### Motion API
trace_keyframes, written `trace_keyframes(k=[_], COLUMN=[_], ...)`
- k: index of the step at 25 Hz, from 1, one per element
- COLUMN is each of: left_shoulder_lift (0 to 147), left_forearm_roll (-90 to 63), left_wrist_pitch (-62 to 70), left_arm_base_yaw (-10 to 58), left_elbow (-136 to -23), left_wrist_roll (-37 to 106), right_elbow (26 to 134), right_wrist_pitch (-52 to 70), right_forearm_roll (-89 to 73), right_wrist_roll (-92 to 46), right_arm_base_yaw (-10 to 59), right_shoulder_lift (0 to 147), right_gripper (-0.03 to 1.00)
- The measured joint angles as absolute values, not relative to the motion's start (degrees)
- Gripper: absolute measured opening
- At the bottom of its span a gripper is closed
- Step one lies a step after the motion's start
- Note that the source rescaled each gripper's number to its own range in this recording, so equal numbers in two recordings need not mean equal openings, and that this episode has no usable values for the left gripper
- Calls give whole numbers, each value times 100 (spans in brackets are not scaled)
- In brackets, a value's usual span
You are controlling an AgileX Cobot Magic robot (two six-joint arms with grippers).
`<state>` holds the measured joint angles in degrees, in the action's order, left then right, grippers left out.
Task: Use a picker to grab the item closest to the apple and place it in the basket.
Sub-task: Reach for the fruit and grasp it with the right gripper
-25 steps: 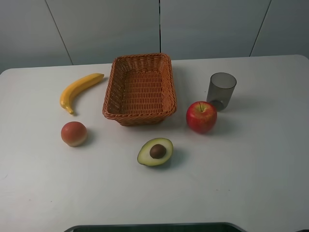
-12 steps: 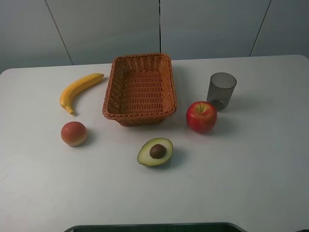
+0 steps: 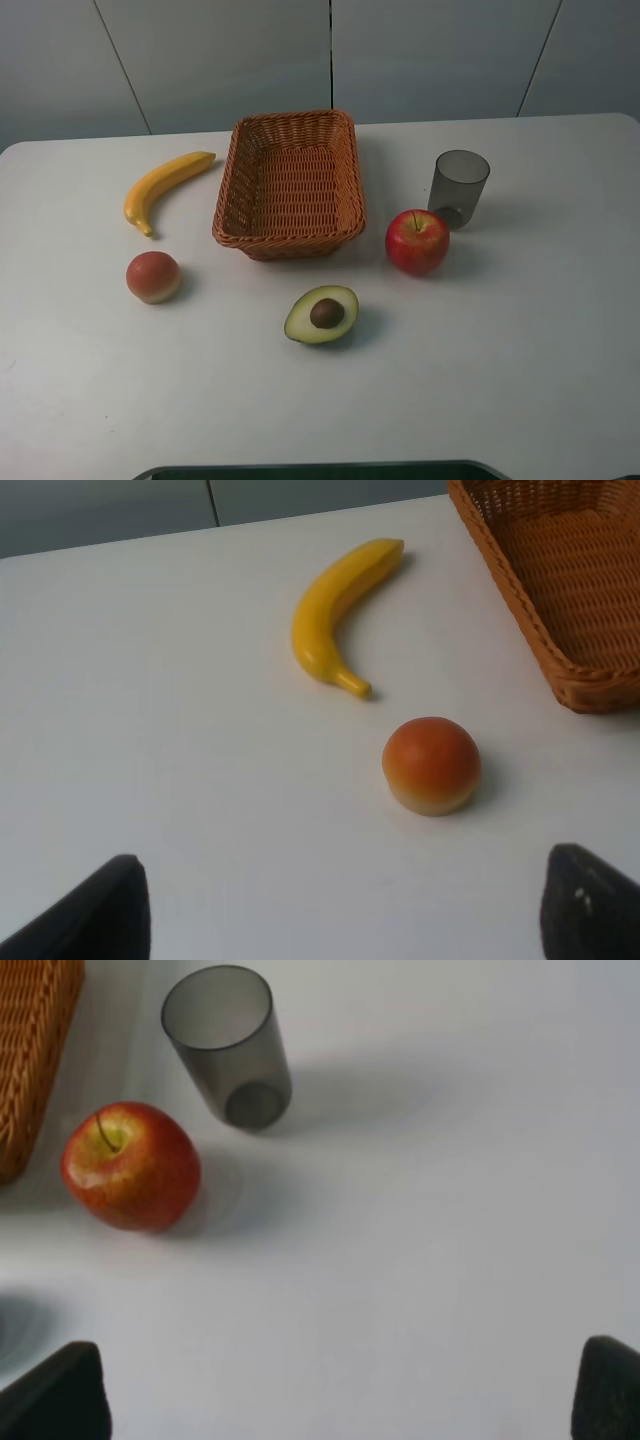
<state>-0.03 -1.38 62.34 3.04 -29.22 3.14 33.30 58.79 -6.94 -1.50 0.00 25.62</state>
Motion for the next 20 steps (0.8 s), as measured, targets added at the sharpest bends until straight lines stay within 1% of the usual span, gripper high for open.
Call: trace_keyframes(k=[2,5,7,9,12,20], left_shoulder_lift=[-3,-3,-3,-3,-3,-3], left_forearm_roll=[-138,-138,-138,-138,-138,-138], left_wrist_pitch=[6234,6234,6234,6234,6234,6234], left_arm_base_yaw=[304,304,304,304,304,304], left_elbow=[-2922,-2922,-2922,-2922,-2922,-2922], left_wrist_roll=[314,314,314,314,314,314], right_elbow=[3602,4121,4567,5001,5572,6768], right_wrist_pitch=[5707,5610,5586,5555,5395,5225], right_forearm_roll=[-709,-611,-259,31,155,-50], right_wrist_roll=[-327,-396,58,650,1053,1446], right_arm_base_yaw=[71,505,805,918,930,964], right_shoulder_lift=[3311,4491,5319,6064,7117,9434], right_gripper=[100,100,100,100,100,100])
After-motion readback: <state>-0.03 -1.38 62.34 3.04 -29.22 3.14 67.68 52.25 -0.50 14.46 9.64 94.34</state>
